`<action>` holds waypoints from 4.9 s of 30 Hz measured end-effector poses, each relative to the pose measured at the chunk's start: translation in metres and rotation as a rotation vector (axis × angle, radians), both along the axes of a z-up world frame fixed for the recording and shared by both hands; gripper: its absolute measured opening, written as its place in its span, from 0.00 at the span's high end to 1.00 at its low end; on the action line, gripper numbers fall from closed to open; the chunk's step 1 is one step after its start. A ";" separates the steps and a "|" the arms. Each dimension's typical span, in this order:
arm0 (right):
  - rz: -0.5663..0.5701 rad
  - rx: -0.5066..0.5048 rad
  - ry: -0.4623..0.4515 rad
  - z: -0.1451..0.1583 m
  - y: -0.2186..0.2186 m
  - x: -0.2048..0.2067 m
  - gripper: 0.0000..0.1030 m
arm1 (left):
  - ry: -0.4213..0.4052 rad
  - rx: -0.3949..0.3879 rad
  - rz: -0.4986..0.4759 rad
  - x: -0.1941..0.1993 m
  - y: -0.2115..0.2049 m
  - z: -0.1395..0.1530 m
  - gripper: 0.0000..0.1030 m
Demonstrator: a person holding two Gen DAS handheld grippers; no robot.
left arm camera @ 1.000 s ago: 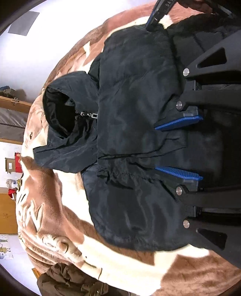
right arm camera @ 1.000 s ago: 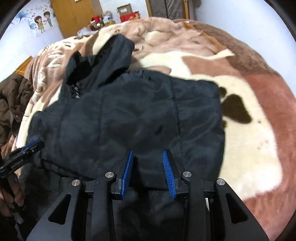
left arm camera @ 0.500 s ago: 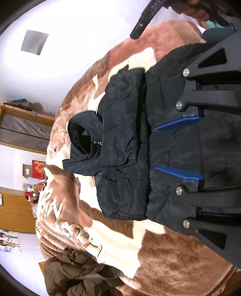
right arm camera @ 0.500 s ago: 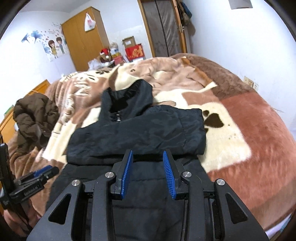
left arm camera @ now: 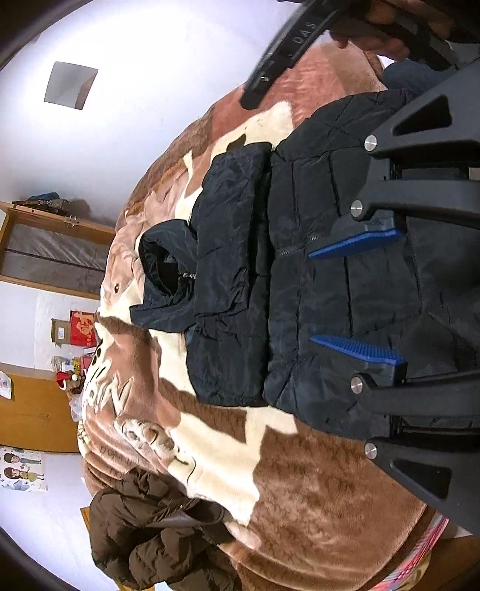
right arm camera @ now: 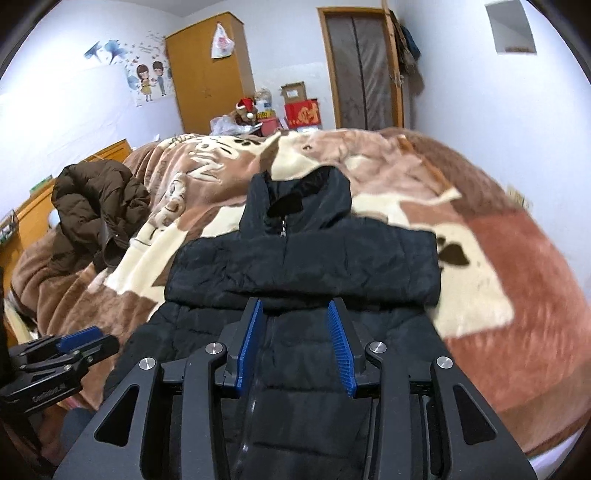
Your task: Fold large clothes
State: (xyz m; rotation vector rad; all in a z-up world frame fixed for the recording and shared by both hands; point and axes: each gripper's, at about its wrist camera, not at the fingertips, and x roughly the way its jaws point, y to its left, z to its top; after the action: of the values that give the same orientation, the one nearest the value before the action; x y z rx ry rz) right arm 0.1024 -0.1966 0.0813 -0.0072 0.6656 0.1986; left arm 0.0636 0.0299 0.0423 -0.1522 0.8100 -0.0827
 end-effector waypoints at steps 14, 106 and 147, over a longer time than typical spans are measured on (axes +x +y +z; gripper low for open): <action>0.063 -0.146 -0.157 0.045 0.021 0.064 0.63 | -0.041 0.044 0.000 0.051 0.007 0.021 0.52; 0.092 0.053 0.381 -0.162 -0.012 0.190 0.69 | 0.179 -0.169 -0.115 0.191 -0.017 -0.163 0.98; 0.008 0.011 0.228 -0.109 -0.027 0.229 0.72 | 0.035 -0.083 0.052 0.236 0.050 -0.072 0.80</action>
State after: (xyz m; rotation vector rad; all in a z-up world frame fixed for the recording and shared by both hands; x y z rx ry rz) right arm 0.3310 -0.2235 -0.0272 0.0239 0.8914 0.2123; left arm 0.2994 0.0797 -0.0301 -0.2538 0.8373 -0.0650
